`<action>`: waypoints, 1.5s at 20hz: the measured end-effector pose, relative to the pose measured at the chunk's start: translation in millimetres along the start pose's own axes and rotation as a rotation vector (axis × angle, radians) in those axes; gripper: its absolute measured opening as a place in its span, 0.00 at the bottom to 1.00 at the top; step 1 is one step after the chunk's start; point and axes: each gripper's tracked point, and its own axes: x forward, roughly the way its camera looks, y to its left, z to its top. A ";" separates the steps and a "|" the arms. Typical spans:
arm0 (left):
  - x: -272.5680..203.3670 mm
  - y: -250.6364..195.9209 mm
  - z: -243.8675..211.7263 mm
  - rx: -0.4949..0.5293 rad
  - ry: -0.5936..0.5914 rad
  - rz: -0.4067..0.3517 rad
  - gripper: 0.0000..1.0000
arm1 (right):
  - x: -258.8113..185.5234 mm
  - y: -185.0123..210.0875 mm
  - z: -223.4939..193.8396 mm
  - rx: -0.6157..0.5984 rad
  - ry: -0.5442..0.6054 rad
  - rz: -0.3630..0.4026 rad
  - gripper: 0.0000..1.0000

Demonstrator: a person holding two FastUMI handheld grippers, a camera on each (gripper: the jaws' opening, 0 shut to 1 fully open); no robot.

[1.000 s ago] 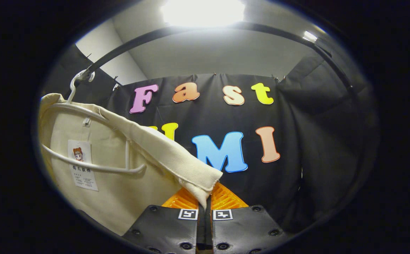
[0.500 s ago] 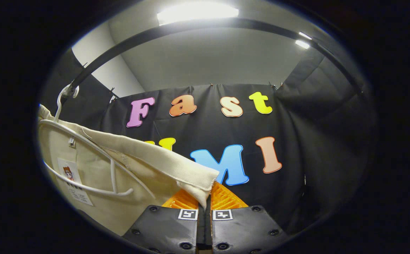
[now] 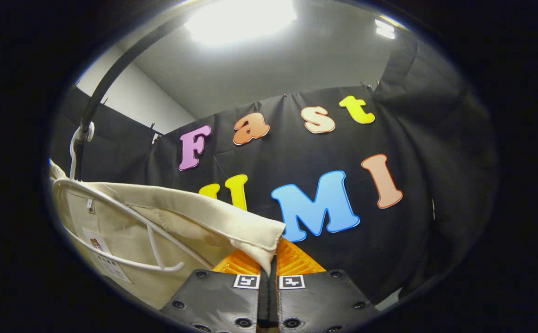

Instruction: Grasp the clothes on the hanger with both hands and then place them into the laundry hamper below.

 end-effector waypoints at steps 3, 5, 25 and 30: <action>15.5 5.8 -7.5 0.000 0.015 -0.005 0.02 | 18.7 2.8 -13.8 0.042 0.044 0.023 0.01; 27.1 -0.4 -20.9 -0.016 0.037 -0.005 0.02 | 27.0 5.3 -29.8 0.034 0.088 0.031 0.01; -15.2 18.5 -120.4 -0.085 0.221 -0.003 0.02 | -57.9 40.8 -85.2 -0.107 0.227 0.089 0.01; -55.8 6.2 -129.5 -0.094 0.253 -0.075 0.02 | -110.7 35.5 -77.7 -0.115 0.240 0.047 0.01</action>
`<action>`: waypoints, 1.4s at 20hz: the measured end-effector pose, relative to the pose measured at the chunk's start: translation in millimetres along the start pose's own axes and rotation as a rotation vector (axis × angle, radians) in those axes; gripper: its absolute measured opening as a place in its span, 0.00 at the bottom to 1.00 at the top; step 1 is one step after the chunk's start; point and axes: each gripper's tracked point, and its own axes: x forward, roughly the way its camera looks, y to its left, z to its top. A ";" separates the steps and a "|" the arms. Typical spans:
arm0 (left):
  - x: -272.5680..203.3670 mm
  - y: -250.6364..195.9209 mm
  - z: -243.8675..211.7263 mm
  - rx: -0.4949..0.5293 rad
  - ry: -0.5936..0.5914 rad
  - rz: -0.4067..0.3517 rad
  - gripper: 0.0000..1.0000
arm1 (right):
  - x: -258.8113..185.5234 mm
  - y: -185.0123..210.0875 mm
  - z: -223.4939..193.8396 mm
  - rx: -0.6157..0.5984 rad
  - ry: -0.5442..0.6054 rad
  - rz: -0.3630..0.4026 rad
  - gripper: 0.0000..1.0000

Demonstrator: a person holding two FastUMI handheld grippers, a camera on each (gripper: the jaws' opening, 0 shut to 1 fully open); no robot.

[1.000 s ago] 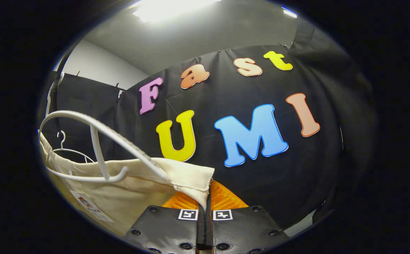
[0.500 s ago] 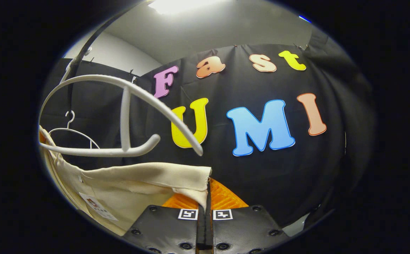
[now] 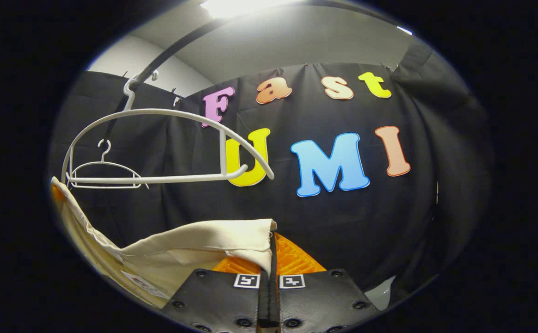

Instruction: Grasp the clothes on the hanger with both hands and then place them into the laundry hamper below.

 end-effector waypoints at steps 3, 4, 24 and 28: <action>-16.5 -18.0 -6.2 0.006 0.006 -0.058 0.02 | -32.6 1.7 -1.6 -0.006 0.014 -0.020 0.01; -23.5 -22.9 -9.4 0.000 0.009 -0.078 0.01 | -44.5 1.7 -3.2 -0.011 0.019 -0.027 0.01; -145.6 -168.1 -41.4 -0.186 -0.024 -0.556 0.00 | -204.5 81.5 -52.5 -0.002 0.114 -0.009 0.02; -149.9 -193.3 -78.2 -0.229 0.018 -0.587 0.01 | -216.5 74.5 -93.3 0.034 0.176 -0.038 0.02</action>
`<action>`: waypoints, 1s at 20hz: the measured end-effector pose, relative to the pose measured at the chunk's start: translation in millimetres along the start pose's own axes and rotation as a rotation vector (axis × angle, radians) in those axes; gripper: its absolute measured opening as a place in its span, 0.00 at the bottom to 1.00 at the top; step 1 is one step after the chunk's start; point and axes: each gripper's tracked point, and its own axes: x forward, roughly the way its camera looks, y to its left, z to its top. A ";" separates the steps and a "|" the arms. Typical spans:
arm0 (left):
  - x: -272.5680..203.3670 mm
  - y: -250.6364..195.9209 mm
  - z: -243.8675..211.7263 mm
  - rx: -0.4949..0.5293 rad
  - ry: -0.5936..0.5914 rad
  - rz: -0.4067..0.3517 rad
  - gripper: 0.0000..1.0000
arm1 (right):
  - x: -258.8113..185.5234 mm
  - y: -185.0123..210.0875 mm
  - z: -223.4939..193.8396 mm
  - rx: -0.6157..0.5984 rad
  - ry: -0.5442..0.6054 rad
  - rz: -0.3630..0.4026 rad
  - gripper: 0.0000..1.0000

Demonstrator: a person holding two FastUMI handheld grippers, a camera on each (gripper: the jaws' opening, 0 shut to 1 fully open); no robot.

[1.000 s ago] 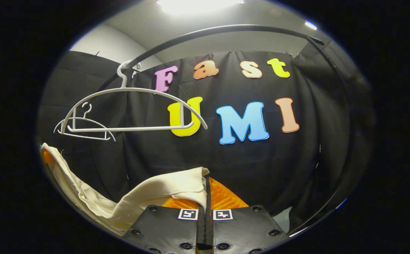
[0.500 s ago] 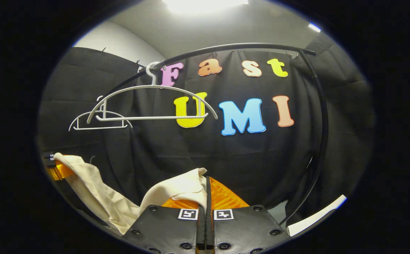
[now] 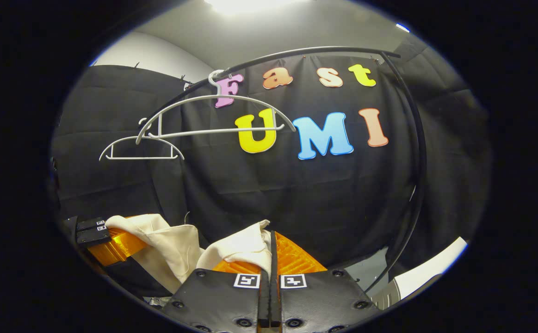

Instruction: Grasp the clothes on the hanger with both hands and then place them into the laundry hamper below.

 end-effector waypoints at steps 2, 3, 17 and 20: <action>1.5 -11.1 -23.9 -0.005 0.031 -0.017 0.01 | 2.9 -8.6 -26.8 0.026 0.041 -0.017 0.02; 3.7 -14.7 -35.3 -0.008 0.046 -0.024 0.01 | 4.2 -13.3 -41.7 0.033 0.068 -0.025 0.02; 2.1 -3.3 -230.6 0.000 0.338 0.043 0.01 | 9.7 -51.8 -196.0 -0.019 0.303 -0.109 0.08; -8.2 -2.3 -265.8 0.010 0.417 0.044 0.02 | 3.1 -58.8 -231.3 0.001 0.375 -0.139 0.04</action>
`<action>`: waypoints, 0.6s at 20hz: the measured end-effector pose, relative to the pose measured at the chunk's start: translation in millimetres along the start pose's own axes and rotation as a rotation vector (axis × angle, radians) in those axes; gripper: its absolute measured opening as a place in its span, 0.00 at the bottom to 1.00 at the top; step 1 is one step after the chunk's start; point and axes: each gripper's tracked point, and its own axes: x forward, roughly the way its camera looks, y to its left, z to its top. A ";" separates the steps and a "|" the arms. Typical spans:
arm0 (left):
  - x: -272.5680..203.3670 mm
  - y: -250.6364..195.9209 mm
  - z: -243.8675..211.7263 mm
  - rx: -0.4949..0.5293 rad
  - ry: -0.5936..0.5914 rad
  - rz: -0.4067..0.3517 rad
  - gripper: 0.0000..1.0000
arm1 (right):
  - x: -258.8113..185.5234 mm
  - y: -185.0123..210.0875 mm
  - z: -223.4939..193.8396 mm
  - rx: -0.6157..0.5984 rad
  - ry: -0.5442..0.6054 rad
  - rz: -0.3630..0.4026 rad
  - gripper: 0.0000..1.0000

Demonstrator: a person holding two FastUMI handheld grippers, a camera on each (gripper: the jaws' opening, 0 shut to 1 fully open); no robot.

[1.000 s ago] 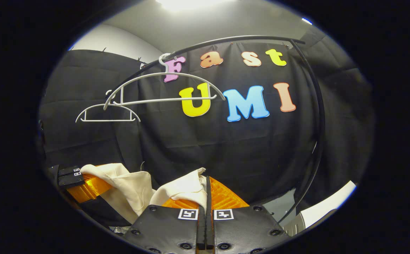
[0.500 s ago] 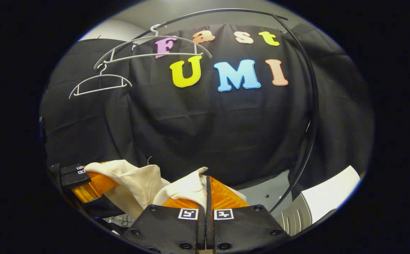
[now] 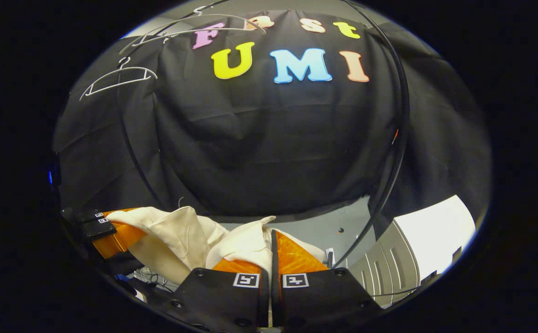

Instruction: Grasp the clothes on the hanger with both hands and then place them into the laundry hamper below.

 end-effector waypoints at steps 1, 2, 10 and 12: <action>2.8 -2.4 -11.8 0.000 0.028 -0.002 0.02 | 2.4 -1.6 -12.2 0.001 0.031 -0.007 0.05; 5.4 -2.9 -23.1 -0.005 0.056 -0.009 0.02 | -1.1 -2.5 -23.2 0.001 0.058 -0.015 0.08; 4.8 -5.4 -74.3 -0.017 0.195 -0.036 0.62 | -10.0 -4.8 -49.8 -0.023 0.151 -0.029 0.35; 2.6 -2.7 -77.3 -0.014 0.202 -0.022 0.82 | -15.3 3.1 -43.3 -0.026 0.135 0.000 0.49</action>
